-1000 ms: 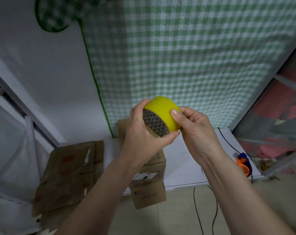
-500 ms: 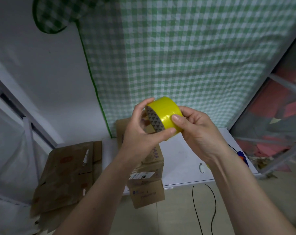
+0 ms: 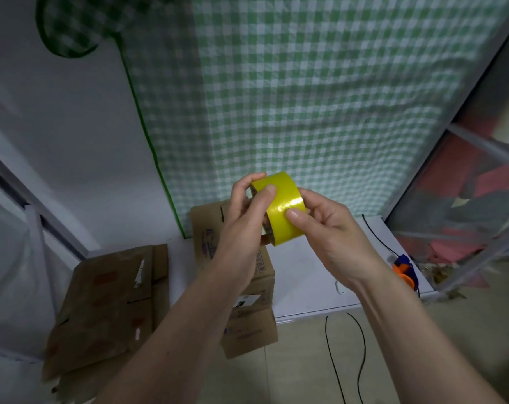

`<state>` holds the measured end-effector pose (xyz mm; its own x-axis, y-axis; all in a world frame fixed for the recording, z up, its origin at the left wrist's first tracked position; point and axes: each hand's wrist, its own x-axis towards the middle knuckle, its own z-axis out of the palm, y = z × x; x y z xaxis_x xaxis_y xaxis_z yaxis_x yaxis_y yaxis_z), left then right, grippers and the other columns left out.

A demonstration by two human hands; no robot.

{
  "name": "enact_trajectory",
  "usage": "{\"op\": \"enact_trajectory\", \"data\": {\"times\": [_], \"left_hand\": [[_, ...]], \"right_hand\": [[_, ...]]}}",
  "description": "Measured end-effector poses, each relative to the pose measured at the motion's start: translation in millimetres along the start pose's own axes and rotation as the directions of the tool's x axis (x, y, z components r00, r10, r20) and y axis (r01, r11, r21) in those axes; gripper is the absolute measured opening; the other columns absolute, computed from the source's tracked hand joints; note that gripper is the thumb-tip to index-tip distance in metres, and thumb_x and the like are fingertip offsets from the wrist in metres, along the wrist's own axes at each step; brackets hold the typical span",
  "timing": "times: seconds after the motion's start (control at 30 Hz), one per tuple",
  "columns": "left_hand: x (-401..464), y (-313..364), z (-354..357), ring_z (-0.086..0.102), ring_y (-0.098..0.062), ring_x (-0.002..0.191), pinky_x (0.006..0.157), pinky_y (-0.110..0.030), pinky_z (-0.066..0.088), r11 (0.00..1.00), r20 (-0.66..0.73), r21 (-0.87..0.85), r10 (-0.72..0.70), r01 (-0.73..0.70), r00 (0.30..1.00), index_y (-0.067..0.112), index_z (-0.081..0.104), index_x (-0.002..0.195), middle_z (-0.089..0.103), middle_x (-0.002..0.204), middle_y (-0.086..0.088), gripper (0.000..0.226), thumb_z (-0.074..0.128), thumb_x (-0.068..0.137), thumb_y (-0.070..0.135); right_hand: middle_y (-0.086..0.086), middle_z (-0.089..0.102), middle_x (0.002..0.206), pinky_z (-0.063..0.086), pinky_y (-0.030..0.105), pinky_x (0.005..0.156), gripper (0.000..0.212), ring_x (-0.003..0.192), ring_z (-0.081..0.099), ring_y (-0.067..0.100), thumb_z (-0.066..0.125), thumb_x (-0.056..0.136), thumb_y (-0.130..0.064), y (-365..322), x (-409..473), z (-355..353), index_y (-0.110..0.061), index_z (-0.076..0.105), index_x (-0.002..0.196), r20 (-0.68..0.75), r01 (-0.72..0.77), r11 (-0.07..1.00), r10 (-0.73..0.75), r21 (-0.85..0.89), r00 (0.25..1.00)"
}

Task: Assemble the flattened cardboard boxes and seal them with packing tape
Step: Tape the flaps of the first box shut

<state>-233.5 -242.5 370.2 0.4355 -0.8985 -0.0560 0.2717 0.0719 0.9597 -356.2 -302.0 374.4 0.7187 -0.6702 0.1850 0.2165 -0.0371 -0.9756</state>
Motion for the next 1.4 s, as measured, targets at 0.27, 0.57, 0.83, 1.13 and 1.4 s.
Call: {"op": "enact_trajectory", "data": {"times": [0.27, 0.57, 0.83, 1.13, 1.4], "left_hand": [[4.5, 4.4, 5.4, 0.062, -0.035, 0.109, 0.084, -0.057, 0.055, 0.994, -0.039, -0.051, -0.101, 0.099, 0.994, 0.04, 0.061, 0.102, 0.062, 0.117, -0.011, 0.014, 0.056, 0.092, 0.048], [9.3, -0.5, 8.1, 0.065, -0.028, 0.107, 0.082, -0.057, 0.055, 0.978, -0.085, -0.149, -0.16, 0.146, 0.983, 0.033, 0.058, 0.114, 0.061, 0.123, -0.009, 0.028, 0.059, 0.09, 0.048], [12.3, 8.2, 1.2, 0.067, -0.035, 0.102, 0.079, -0.056, 0.056, 0.853, -0.004, -0.358, -0.409, 0.38, 0.913, 0.017, 0.058, 0.124, 0.066, 0.116, -0.019, 0.053, 0.058, 0.088, 0.055], [5.7, 10.4, 8.5, 0.067, -0.036, 0.101, 0.076, -0.057, 0.056, 0.86, -0.03, -0.348, -0.408, 0.373, 0.912, 0.016, 0.056, 0.125, 0.064, 0.118, -0.019, 0.053, 0.057, 0.089, 0.054], [4.5, 8.5, -3.0, 0.065, -0.026, 0.11, 0.094, -0.05, 0.052, 0.966, 0.099, -0.067, -0.244, 0.251, 0.965, 0.021, 0.049, 0.136, 0.062, 0.125, -0.012, 0.067, 0.06, 0.083, 0.06]], "right_hand": [[0.005, 0.074, 0.091, 0.054, 0.027, 0.079, 0.024, 0.086, 0.07, 0.018, 0.059, 0.084, -0.016, -1.7, -1.2, 3.5, -0.007, 0.065, 0.105, -0.095, -0.037, 0.999, 0.037, 0.002, 0.995], [0.004, 0.07, 0.077, 0.051, 0.022, 0.07, 0.023, 0.072, 0.064, 0.012, 0.064, 0.079, -0.027, 1.2, 6.0, 11.7, -0.005, 0.067, 0.083, -0.235, -0.062, 0.998, 0.066, 0.027, 0.97], [0.002, 0.071, 0.074, 0.051, 0.017, 0.067, 0.021, 0.071, 0.066, 0.011, 0.072, 0.066, -0.02, -1.0, 1.6, 5.7, -0.006, 0.065, 0.08, -0.211, -0.077, 0.996, 0.086, 0.047, 0.974], [0.005, 0.067, 0.068, 0.049, 0.017, 0.058, 0.045, 0.061, 0.063, 0.01, 0.072, 0.066, -0.031, -3.0, 1.8, 16.4, 0.009, 0.061, 0.081, -0.305, -0.095, 0.993, 0.111, 0.068, 0.946], [0.006, 0.065, 0.078, 0.048, 0.032, 0.081, 0.015, 0.078, 0.058, 0.019, 0.072, 0.079, -0.027, -1.1, -6.4, 3.3, -0.015, 0.065, 0.076, -0.282, -0.039, 0.999, 0.048, 0.037, 0.958]]}}
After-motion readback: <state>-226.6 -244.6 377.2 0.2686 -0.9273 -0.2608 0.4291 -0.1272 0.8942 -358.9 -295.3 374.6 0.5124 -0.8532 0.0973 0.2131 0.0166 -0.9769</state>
